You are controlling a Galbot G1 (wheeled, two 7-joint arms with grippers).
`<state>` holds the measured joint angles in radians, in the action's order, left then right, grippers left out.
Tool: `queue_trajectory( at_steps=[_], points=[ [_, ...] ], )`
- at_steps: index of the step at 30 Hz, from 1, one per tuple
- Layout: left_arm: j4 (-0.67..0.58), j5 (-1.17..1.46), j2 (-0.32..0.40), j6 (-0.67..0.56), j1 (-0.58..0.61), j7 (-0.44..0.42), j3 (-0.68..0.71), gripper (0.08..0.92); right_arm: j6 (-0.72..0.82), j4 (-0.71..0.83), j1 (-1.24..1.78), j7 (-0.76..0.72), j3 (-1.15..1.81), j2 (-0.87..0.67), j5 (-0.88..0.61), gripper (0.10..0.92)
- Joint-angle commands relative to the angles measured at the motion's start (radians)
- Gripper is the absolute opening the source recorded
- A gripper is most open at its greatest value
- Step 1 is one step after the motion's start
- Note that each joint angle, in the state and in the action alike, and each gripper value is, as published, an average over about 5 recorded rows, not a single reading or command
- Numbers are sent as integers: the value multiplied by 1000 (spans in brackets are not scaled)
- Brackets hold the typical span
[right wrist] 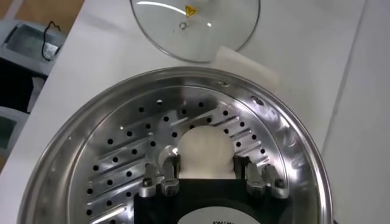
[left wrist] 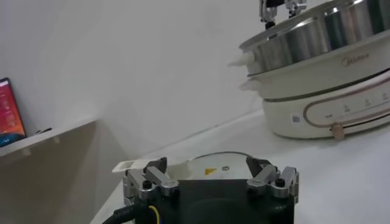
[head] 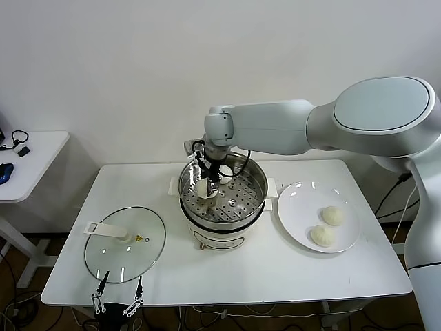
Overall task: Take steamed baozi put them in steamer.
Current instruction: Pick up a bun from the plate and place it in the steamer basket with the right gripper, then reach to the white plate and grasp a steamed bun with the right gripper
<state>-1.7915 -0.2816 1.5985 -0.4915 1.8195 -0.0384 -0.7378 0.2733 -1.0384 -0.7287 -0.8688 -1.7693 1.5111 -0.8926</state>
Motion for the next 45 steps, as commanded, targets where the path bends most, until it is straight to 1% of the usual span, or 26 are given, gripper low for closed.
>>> queue_trajectory(
  at_steps=[1,8,18,21,25,28,37,45],
  points=[
    [2,-1,1,-2,1,1,0,823,-3,50,41,4,6,14,23,585],
    [1,-2,2,-2,2,0,-3,823,-11,71,52,-9,11,30,28,585],
    [1,-4,5,-2,1,1,-1,823,-13,58,43,-20,5,27,32,592],
    [0,-4,5,-2,1,1,-1,823,-14,55,44,-14,13,22,22,640],
    [-2,-6,5,-3,3,3,-2,823,-18,49,39,-16,26,15,3,753],
    [-3,-10,5,-5,5,4,-3,823,-21,30,21,-23,25,7,-10,807],
    [-15,-13,7,-4,12,5,-5,823,-22,-61,-109,-49,-36,-61,-59,823],
    [-16,-15,7,-3,15,5,-2,823,-37,-152,-226,-96,-86,-189,-65,823]
  ],
)
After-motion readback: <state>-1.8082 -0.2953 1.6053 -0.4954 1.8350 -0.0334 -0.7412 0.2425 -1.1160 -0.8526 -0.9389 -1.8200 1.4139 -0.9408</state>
